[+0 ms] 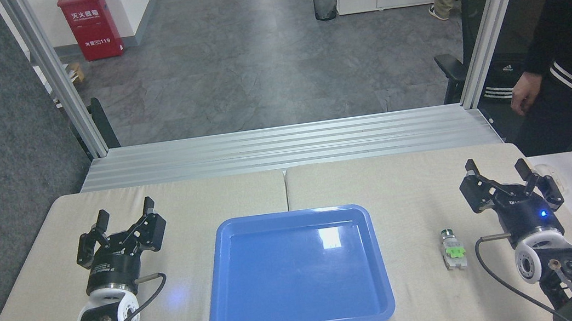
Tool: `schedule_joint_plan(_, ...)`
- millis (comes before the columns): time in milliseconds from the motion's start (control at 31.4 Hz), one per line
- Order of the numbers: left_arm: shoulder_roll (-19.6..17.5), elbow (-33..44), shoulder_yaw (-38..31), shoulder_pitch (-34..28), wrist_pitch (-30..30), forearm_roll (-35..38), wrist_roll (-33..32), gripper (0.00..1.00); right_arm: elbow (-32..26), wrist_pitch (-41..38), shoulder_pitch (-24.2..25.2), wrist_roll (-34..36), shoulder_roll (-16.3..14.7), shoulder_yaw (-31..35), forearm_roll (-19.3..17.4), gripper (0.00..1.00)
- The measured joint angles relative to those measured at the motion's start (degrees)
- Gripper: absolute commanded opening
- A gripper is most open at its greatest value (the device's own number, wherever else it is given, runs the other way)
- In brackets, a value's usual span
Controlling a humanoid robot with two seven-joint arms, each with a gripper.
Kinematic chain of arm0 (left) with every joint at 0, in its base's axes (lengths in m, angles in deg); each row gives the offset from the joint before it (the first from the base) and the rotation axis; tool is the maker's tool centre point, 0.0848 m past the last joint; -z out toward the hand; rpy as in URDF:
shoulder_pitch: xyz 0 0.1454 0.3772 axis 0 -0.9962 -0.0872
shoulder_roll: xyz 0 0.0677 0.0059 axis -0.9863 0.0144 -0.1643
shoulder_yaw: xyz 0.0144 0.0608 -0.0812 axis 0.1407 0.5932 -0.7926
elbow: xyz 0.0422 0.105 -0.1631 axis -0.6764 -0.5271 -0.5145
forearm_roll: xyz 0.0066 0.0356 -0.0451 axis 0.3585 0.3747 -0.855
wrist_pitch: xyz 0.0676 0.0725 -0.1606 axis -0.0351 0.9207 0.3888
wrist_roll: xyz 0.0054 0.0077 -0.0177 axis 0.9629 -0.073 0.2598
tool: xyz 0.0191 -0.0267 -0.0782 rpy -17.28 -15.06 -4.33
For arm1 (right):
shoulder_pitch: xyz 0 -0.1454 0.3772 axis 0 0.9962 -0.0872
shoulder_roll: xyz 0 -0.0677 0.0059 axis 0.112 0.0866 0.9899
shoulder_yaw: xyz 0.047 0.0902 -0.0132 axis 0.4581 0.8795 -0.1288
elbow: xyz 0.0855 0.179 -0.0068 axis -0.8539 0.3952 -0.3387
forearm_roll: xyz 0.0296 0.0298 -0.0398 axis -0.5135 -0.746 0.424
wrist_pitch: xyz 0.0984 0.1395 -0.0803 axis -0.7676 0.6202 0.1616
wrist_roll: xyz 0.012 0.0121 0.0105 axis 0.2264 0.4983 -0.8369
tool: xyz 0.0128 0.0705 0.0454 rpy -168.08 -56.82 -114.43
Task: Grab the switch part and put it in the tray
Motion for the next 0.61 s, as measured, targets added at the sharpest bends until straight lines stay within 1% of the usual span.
schedule_joint_plan(414,-0.08,-0.02,0.0,0.32,0.01,0.0,0.0,1.0,-0.01,0.0,0.18,-0.43,0.12,-0.25,0.03,0.98)
schedule_joint_plan(606,-0.11,-0.05,0.0,0.38,0.01,0.0,0.0,1.0,-0.01,0.0,0.9,-3.18,0.38,-0.45,0.21,0.98)
